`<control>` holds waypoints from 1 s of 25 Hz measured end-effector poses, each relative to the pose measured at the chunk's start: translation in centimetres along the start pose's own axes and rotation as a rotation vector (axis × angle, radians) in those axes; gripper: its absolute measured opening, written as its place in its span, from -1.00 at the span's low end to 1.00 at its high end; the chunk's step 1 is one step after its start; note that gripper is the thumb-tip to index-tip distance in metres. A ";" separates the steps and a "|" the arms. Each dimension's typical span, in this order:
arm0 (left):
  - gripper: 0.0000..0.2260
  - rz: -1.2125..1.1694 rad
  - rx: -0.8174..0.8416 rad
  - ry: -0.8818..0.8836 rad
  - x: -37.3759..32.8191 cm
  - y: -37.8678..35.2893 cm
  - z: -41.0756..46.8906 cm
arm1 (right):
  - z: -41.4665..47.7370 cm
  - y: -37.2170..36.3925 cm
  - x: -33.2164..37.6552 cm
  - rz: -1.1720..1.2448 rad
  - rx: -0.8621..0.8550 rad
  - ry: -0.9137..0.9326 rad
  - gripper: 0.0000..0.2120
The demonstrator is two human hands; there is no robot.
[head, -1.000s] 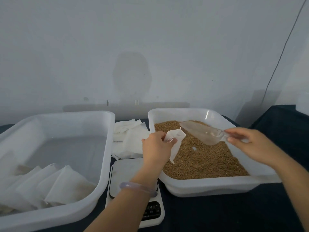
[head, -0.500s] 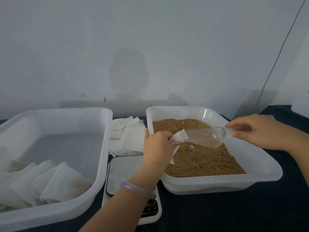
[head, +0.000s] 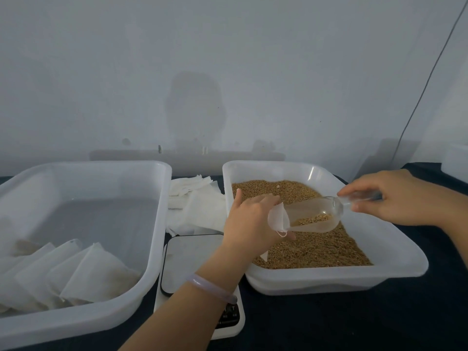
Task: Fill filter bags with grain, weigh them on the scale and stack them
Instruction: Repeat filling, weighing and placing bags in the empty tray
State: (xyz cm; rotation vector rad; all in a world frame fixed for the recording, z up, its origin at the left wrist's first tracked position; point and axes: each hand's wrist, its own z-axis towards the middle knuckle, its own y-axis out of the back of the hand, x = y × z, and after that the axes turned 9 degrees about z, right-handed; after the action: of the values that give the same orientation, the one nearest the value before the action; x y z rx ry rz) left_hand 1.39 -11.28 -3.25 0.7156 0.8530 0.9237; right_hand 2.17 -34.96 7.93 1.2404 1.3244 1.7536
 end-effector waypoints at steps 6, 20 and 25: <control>-0.26 0.025 0.142 0.020 -0.2 -0.1 0.3 | 1.0 0.3 0.7 -0.104 -0.030 0.085 -0.72; -0.48 -0.098 0.137 0.146 -0.1 -0.5 0.4 | 2.2 0.8 3.4 -0.395 -0.165 0.224 -0.68; -0.52 -0.177 0.058 0.235 -0.2 -0.2 0.3 | 1.9 1.6 3.9 -0.395 -0.229 0.257 -0.69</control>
State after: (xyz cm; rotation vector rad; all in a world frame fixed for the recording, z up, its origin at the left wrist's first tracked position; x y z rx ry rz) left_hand 1.61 -11.62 -3.17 0.5777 1.1359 0.8364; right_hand 2.56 -31.38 10.82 0.5939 1.3537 1.7505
